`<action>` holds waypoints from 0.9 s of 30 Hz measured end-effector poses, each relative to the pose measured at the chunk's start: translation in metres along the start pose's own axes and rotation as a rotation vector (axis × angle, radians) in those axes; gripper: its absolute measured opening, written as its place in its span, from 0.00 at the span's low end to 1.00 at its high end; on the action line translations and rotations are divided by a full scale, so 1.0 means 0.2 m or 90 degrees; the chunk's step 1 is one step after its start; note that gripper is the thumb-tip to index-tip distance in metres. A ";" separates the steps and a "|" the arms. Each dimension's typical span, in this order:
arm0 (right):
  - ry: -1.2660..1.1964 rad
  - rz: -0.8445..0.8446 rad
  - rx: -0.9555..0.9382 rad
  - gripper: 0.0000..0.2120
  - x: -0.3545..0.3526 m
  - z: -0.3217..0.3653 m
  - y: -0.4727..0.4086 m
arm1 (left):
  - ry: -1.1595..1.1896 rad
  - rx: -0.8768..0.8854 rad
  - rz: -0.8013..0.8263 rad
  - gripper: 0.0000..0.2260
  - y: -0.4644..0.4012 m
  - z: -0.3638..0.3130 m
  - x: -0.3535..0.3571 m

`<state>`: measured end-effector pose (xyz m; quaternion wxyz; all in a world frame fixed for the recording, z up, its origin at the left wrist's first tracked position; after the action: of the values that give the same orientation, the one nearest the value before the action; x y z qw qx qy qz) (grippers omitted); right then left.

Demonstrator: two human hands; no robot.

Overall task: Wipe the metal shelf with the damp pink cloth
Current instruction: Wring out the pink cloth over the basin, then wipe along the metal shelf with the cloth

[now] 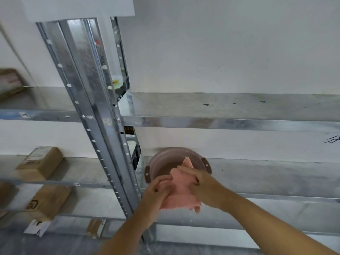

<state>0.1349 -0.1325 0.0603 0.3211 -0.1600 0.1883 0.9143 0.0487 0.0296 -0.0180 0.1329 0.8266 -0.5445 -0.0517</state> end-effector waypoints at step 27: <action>0.336 -0.243 -0.185 0.41 -0.86 0.90 -0.13 | -0.561 0.502 -0.128 0.32 -0.17 -1.47 0.13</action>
<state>0.2487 -0.1236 0.2831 0.4004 -0.4667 0.0997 0.7822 0.1572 0.0674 0.2553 -0.4275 0.7615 -0.4459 -0.1961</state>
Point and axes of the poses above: each hand's wrist, its own y-axis away from the middle knuckle, its own x-axis out of the palm, z = x × y, the point moved 3 cm from there along -y, towards the middle knuckle, and after that the axes turned 1 degree about x, right-handed, at the moved point
